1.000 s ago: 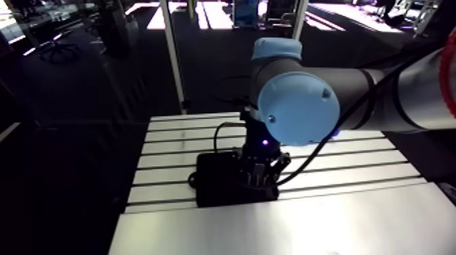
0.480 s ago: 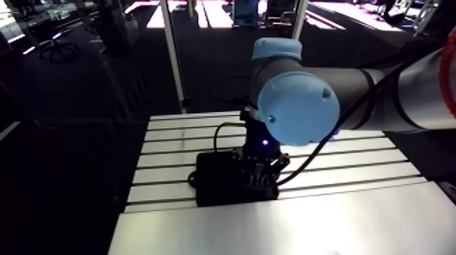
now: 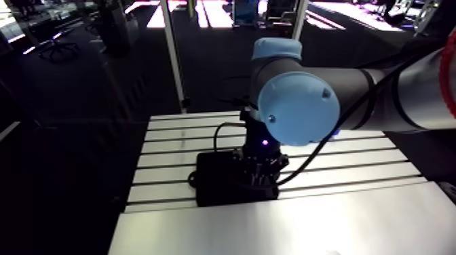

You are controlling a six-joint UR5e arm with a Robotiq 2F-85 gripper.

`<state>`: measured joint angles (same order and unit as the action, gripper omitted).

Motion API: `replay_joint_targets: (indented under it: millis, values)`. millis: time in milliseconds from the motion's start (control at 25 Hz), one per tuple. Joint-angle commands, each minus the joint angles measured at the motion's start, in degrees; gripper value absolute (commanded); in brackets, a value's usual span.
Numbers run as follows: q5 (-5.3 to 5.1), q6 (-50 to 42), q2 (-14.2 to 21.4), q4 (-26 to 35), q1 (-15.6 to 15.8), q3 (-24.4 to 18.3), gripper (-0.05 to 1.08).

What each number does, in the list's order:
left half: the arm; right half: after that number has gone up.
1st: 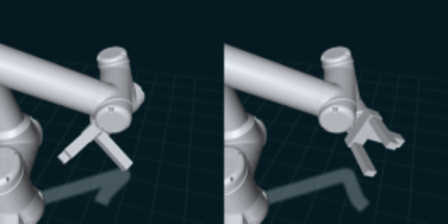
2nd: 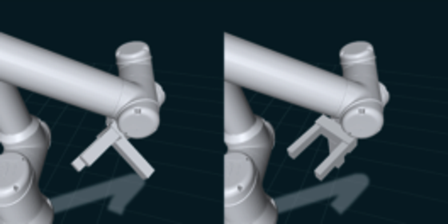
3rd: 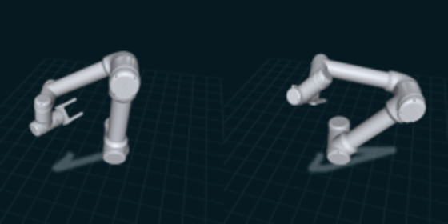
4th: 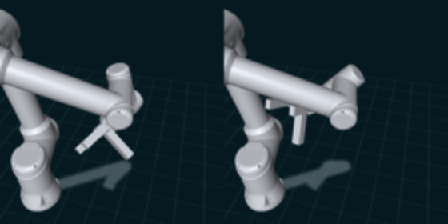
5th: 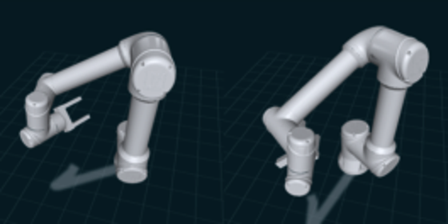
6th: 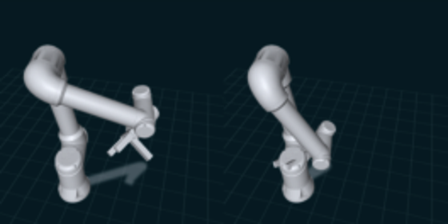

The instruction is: Pick up the M10 bolt from the tray and put it into the blue bin.

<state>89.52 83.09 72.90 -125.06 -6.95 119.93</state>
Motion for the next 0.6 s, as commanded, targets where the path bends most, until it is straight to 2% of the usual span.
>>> replay_joint_targets:
  millis: [40,600]
  values:
    - [0.0,0.09,0.0,0.03,0.01,0.0,0.8]
    - [0.09,2.12,0.18,0.29,0.36,-0.09,0.98]
